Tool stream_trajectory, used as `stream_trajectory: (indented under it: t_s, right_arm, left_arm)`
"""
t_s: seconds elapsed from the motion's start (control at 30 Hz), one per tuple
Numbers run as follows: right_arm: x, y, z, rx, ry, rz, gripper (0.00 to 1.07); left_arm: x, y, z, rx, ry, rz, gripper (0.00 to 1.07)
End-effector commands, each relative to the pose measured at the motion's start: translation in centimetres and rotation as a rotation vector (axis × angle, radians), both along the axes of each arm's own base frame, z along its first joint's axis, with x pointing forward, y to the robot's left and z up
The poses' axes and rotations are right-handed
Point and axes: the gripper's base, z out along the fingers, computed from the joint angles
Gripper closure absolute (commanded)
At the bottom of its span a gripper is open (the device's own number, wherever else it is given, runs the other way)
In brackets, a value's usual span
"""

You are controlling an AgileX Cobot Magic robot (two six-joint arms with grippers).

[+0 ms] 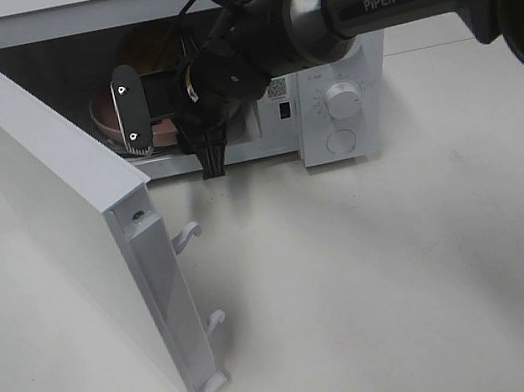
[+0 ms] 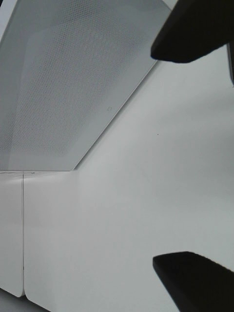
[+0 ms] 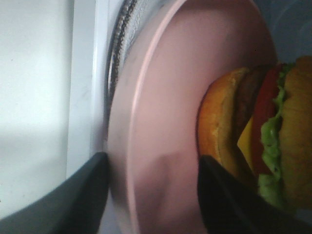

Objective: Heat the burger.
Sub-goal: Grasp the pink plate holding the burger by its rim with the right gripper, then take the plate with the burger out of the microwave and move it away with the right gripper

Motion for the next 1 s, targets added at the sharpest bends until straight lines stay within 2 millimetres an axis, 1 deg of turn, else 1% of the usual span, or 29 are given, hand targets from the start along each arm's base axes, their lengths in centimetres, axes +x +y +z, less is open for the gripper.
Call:
stream_trajectory:
  t_s: [0.03, 0.07, 0.1, 0.13, 0.17, 0.2, 0.27, 0.57, 0.73, 0.87, 0.93, 0.97, 1.0]
  right_arm:
    - [0.1, 0.2, 0.3, 0.035, 0.003, -0.012, 0.69]
    - [0.1, 0.3, 0.4, 0.059, 0.008, -0.018, 0.81]
    - [0.0, 0.4, 0.5, 0.075, 0.011, -0.019, 0.88]
    - [0.0, 0.4, 0.5, 0.075, 0.011, -0.019, 0.88]
    - [0.0, 0.6, 0.6, 0.104, 0.01, -0.021, 0.98]
    - [0.0, 0.6, 0.6, 0.104, 0.01, -0.021, 0.98]
    - [0.1, 0.7, 0.7, 0.121, 0.002, -0.015, 1.07]
    - [0.0, 0.7, 0.7, 0.138, 0.022, -0.031, 1.07]
    - [-0.1, 0.6, 1.1, 0.125, 0.021, -0.03, 1.07]
    - [-0.6, 0.7, 1.1, 0.063, 0.036, -0.011, 1.07]
    - [-0.6, 0.7, 1.3, 0.065, 0.041, -0.011, 1.07]
    - [-1.2, 1.1, 1.4, 0.065, 0.06, 0.005, 1.07]
    - [-1.2, 1.1, 1.4, 0.065, 0.06, 0.005, 1.07]
  left_arm:
    - [0.0, 0.0, 0.0, 0.001, -0.007, 0.001, 0.09]
    - [0.0, 0.0, 0.0, 0.001, -0.007, 0.001, 0.09]
    - [0.0, 0.0, 0.0, 0.001, -0.007, 0.001, 0.09]
    - [0.0, 0.0, 0.0, 0.001, -0.007, 0.001, 0.09]
    - [0.0, 0.0, 0.0, 0.001, -0.007, 0.001, 0.09]
    - [0.0, 0.0, 0.0, 0.001, -0.007, 0.001, 0.09]
    - [0.0, 0.0, 0.0, 0.001, -0.007, 0.001, 0.09]
    - [0.0, 0.0, 0.0, 0.001, -0.007, 0.001, 0.09]
    - [0.0, 0.0, 0.0, 0.001, -0.007, 0.001, 0.09]
    - [0.0, 0.0, 0.0, 0.001, -0.007, 0.001, 0.09]
    - [0.0, 0.0, 0.0, 0.001, -0.007, 0.001, 0.09]
    - [0.0, 0.0, 0.0, 0.001, -0.007, 0.001, 0.09]
    - [0.0, 0.0, 0.0, 0.001, -0.007, 0.001, 0.09]
